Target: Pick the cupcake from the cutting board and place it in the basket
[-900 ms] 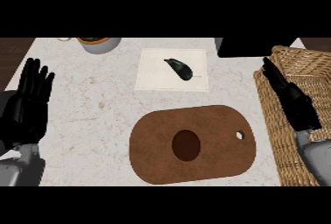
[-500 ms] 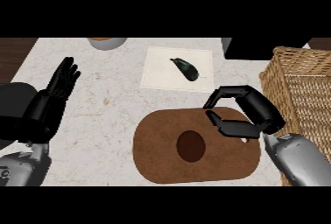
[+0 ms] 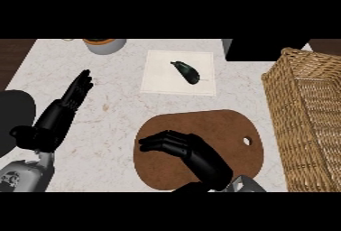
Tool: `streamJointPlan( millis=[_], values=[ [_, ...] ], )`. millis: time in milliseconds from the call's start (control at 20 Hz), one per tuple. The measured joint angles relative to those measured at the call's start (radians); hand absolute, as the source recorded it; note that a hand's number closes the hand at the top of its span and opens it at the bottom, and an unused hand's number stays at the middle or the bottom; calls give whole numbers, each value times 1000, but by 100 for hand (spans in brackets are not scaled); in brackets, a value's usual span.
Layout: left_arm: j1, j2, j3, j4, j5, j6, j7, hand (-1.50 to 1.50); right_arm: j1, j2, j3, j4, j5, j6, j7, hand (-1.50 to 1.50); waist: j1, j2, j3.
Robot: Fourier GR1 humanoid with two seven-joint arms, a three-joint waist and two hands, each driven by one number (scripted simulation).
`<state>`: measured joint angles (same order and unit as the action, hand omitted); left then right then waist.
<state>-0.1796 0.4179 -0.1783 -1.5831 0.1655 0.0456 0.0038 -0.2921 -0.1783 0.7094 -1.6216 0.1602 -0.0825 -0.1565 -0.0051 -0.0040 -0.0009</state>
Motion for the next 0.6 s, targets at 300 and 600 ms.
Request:
streamJointPlan(
  millis=[300,600],
  values=[
    [11,0,6,19,-6,-9,-16,0,-84,-104,-41,-148,238,-52,270,-150,-22,-8,-2],
    [20,3,10,18,-6,-21,-17,0,-225,-266,-67,-257,289,212,554,-150,-18,-11,-4]
  ],
)
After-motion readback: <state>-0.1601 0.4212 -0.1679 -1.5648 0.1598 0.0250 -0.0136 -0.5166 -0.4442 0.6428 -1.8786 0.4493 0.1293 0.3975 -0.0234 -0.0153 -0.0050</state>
